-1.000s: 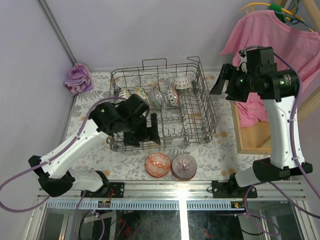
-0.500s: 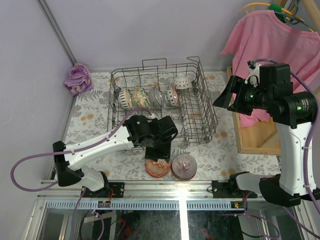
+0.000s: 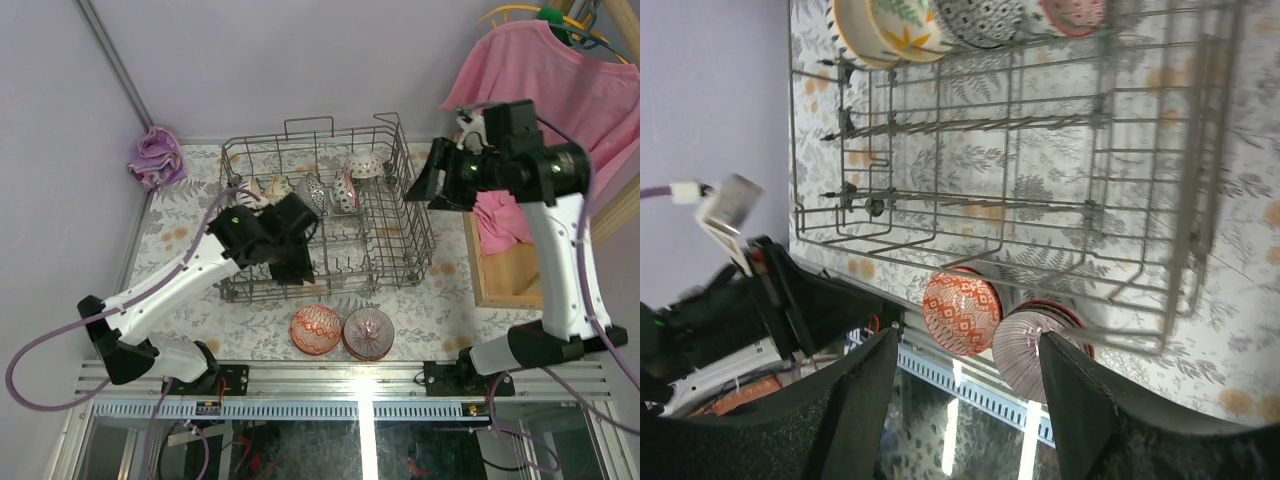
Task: Load the bowls into the dish rack
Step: Pick up the bowl from the center of the board.
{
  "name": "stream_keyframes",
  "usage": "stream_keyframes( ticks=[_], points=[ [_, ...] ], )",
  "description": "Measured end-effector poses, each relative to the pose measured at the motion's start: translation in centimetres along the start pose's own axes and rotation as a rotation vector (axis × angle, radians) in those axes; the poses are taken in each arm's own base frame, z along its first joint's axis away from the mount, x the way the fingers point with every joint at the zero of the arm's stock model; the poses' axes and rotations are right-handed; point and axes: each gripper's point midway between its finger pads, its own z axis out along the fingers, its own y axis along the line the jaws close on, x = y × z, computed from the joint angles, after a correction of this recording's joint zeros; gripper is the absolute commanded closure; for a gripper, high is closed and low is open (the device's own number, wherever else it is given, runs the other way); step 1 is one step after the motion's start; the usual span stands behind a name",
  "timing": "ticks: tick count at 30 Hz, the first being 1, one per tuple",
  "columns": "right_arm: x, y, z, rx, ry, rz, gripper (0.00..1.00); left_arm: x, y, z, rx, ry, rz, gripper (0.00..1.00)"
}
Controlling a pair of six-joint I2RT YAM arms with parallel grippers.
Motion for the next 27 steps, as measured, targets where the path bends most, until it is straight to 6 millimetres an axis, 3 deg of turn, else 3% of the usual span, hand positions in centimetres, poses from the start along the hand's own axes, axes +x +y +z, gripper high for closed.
stream_keyframes(
  ticks=[1, 4, 7, 11, 14, 18, 27],
  points=[
    [-0.5, 0.0, 1.0, 0.011, 0.02, -0.001, 0.34, -1.2, 0.4, -0.4, 0.01, -0.026, -0.031, 0.69],
    [-0.4, 2.8, 4.3, -0.018, 0.104, -0.078, 0.38, -3.9, 1.5, -1.3, 0.023, -0.081, -0.091, 0.7],
    [0.8, 5.0, 7.9, -0.035, 0.198, -0.142, 0.49, -4.7, 2.1, -1.3, 0.015, -0.092, -0.097, 0.83],
    [4.3, 5.3, 10.5, -0.006, 0.33, -0.189, 0.54, -4.5, 3.1, -0.7, 0.021, -0.1, -0.115, 0.86],
    [7.5, 5.8, 11.5, 0.013, 0.423, -0.241, 0.55, -3.9, 5.2, -0.5, 0.007, -0.104, -0.156, 0.86],
    [10.7, 6.4, 12.8, 0.024, 0.513, -0.297, 0.57, -3.5, 6.4, -0.9, 0.012, -0.118, -0.195, 0.87],
    [11.8, 4.3, 17.5, 0.151, 0.604, -0.288, 0.57, -4.1, 7.1, -0.5, -0.001, -0.148, -0.231, 0.9]
  ],
)
